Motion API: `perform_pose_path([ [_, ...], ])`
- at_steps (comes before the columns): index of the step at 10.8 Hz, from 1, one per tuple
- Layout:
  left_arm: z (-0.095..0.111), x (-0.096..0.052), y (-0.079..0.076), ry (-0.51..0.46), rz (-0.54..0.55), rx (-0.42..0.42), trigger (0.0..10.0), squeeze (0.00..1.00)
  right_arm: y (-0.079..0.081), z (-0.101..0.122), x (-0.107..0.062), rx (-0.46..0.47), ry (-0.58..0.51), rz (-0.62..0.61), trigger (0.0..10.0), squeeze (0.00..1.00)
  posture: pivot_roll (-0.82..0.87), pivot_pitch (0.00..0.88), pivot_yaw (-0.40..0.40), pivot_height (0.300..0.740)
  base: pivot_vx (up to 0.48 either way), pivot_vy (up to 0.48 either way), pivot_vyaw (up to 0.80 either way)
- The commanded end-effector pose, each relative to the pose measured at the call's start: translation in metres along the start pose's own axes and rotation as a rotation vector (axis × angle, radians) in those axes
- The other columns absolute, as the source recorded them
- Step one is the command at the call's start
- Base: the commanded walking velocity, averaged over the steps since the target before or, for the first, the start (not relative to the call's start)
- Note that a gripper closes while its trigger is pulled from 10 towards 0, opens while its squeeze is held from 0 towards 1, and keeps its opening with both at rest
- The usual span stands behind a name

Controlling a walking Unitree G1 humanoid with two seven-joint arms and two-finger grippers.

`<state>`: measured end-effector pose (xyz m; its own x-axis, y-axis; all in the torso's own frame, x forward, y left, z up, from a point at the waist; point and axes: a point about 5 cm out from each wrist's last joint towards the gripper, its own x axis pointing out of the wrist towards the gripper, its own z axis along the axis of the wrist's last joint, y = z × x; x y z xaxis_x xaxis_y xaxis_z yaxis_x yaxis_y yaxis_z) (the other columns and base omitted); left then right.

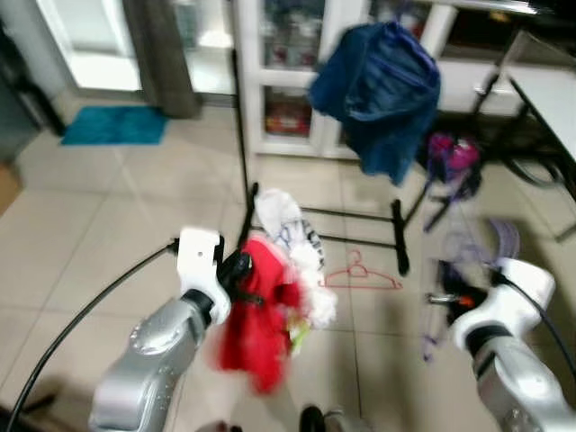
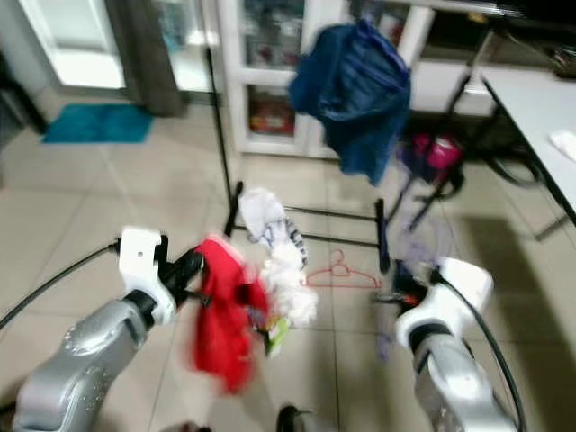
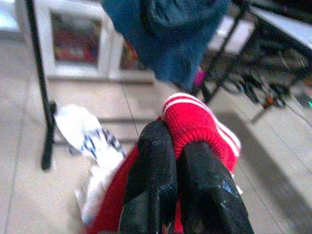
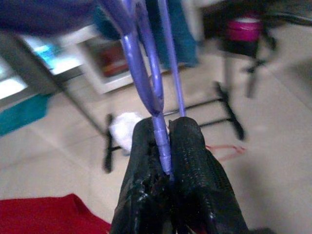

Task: Hang hanger

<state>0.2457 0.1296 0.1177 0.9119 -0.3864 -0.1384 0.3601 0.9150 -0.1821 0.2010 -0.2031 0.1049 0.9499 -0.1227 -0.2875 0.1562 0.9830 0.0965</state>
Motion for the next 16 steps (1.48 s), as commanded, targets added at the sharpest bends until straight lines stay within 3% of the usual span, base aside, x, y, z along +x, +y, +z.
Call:
perform_pose_path([
  [1, 0.014, 0.001, 0.006, -0.089, 0.057, 0.053, 10.0, 0.00, 0.002, 0.007, -0.002, 0.030, -0.011, 0.011, 10.0, 0.00, -0.06, 0.062, 0.002, 0.740, 0.000, 0.000, 0.00],
  [3, 0.025, 0.004, 0.006, -0.183, 0.071, 0.061, 10.0, 0.00, -0.001, 0.007, -0.002, -0.016, -0.062, -0.031, 10.0, 0.00, -0.05, 0.069, 0.002, 0.740, 0.000, 0.000, -0.37],
  [6, 0.019, 0.004, 0.008, -0.132, 0.044, 0.001, 10.0, 0.00, -0.014, 0.010, -0.005, 0.013, -0.059, -0.102, 10.0, 0.00, -0.06, 0.067, 0.025, 0.740, 0.000, 0.000, -0.78],
  [7, 0.013, 0.004, 0.006, -0.018, 0.013, 0.058, 10.0, 0.00, -0.018, 0.016, -0.006, 0.039, -0.094, -0.136, 10.0, 0.00, -0.06, 0.066, 0.029, 0.740, 0.000, 0.000, -0.78],
  [8, 0.012, 0.004, 0.002, -0.005, -0.023, 0.067, 10.0, 0.00, -0.019, 0.021, -0.010, 0.037, -0.130, -0.121, 10.0, 0.00, -0.07, 0.074, 0.048, 0.740, 0.000, 0.000, -0.80],
  [9, 0.009, 0.004, 0.002, 0.019, -0.033, 0.068, 10.0, 0.00, -0.020, 0.019, -0.012, 0.032, -0.100, -0.134, 10.0, 0.00, -0.08, 0.081, 0.055, 0.740, 0.000, 0.000, -0.80],
  [11, 0.010, 0.001, -0.003, 0.029, -0.081, 0.083, 10.0, 0.00, -0.018, 0.008, -0.021, 0.041, -0.014, -0.066, 10.0, 0.00, -0.09, 0.103, 0.047, 0.740, 0.000, 0.000, -0.74],
  [12, 0.008, -0.006, 0.003, 0.042, -0.070, 0.081, 10.0, 0.00, -0.011, 0.009, -0.024, 0.049, -0.011, -0.048, 10.0, 0.00, -0.09, 0.121, 0.032, 0.740, 0.000, 0.000, -0.74],
  [13, 0.008, -0.010, 0.010, 0.055, 0.002, 0.102, 10.0, 0.00, -0.003, 0.012, -0.016, 0.071, -0.002, 0.041, 10.0, 0.00, -0.06, 0.170, 0.015, 0.740, 0.000, 0.000, -0.76],
  [15, 0.007, -0.017, 0.011, 0.070, 0.004, 0.128, 10.0, 0.00, -0.003, 0.013, -0.018, 0.071, 0.012, 0.067, 10.0, 0.00, -0.04, 0.149, -0.012, 0.740, 0.000, 0.000, -0.76],
  [16, 0.005, -0.014, 0.016, 0.063, 0.048, 0.112, 10.0, 0.00, 0.002, 0.013, -0.014, 0.059, 0.006, 0.125, 10.0, 0.00, -0.06, 0.128, 0.025, 0.740, 0.000, 0.000, -0.76],
])
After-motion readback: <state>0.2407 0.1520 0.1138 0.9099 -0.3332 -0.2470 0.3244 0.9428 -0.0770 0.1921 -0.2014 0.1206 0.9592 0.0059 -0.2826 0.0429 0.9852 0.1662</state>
